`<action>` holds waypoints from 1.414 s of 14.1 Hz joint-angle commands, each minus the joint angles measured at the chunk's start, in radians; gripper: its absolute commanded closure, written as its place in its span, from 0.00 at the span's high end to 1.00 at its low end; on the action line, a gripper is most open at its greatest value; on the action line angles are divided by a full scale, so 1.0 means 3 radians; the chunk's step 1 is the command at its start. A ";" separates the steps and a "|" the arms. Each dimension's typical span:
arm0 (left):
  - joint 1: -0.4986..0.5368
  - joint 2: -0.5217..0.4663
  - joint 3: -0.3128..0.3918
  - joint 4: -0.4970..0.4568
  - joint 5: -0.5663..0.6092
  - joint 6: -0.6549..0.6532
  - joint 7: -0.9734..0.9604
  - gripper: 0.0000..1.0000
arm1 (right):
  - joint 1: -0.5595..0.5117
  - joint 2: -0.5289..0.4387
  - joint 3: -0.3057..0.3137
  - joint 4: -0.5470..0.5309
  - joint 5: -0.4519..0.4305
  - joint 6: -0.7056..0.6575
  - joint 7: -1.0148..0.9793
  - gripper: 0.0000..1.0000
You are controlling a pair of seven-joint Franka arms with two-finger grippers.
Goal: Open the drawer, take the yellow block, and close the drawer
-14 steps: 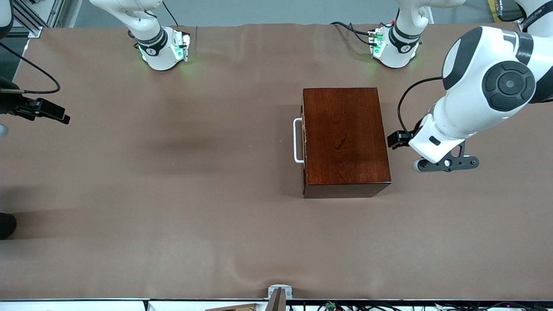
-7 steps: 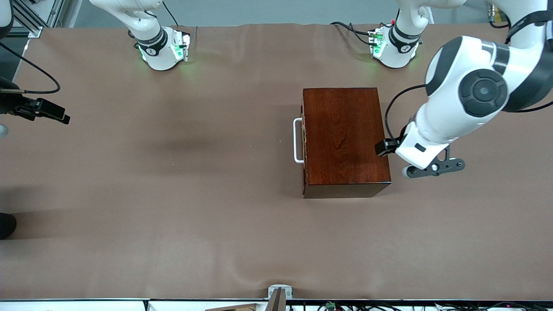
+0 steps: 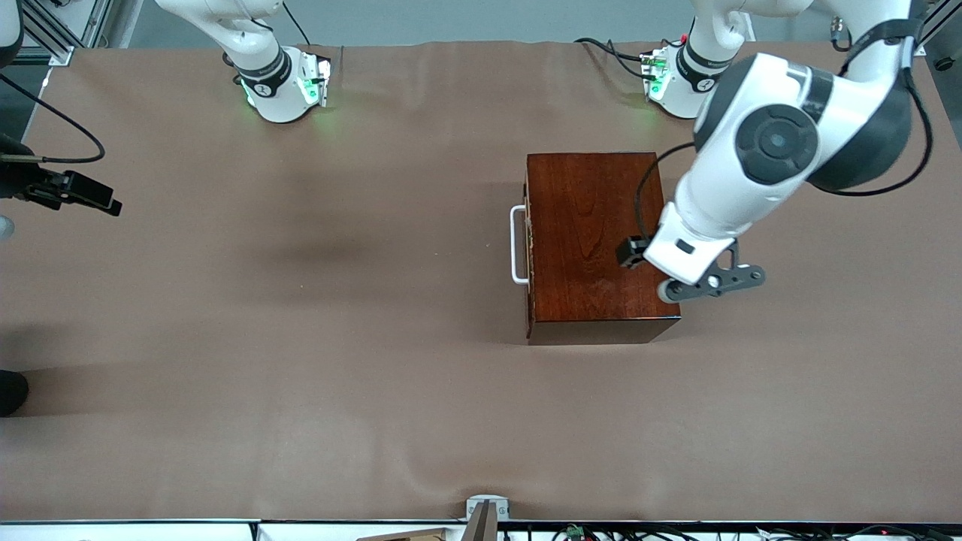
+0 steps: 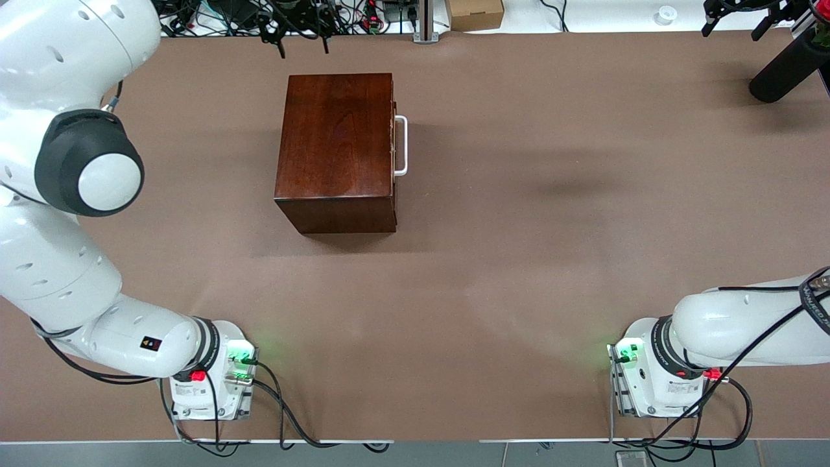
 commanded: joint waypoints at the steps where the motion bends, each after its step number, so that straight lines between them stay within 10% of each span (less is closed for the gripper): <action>1: -0.0139 0.0075 0.0017 0.0098 0.0001 0.0049 -0.0206 1.00 | -0.0088 -0.0043 0.0062 -0.0017 -0.0023 -0.0040 -0.0024 1.00; 15: -0.1279 0.0795 0.0114 0.0608 0.0415 0.0412 -0.1019 1.00 | -0.0088 -0.0043 0.0062 -0.0022 -0.0018 -0.0035 -0.0024 1.00; 20: -0.2102 0.0939 0.0875 0.0691 0.0415 0.0443 -0.1065 1.00 | -0.0088 -0.0043 0.0062 -0.0027 -0.0023 -0.0035 -0.0024 1.00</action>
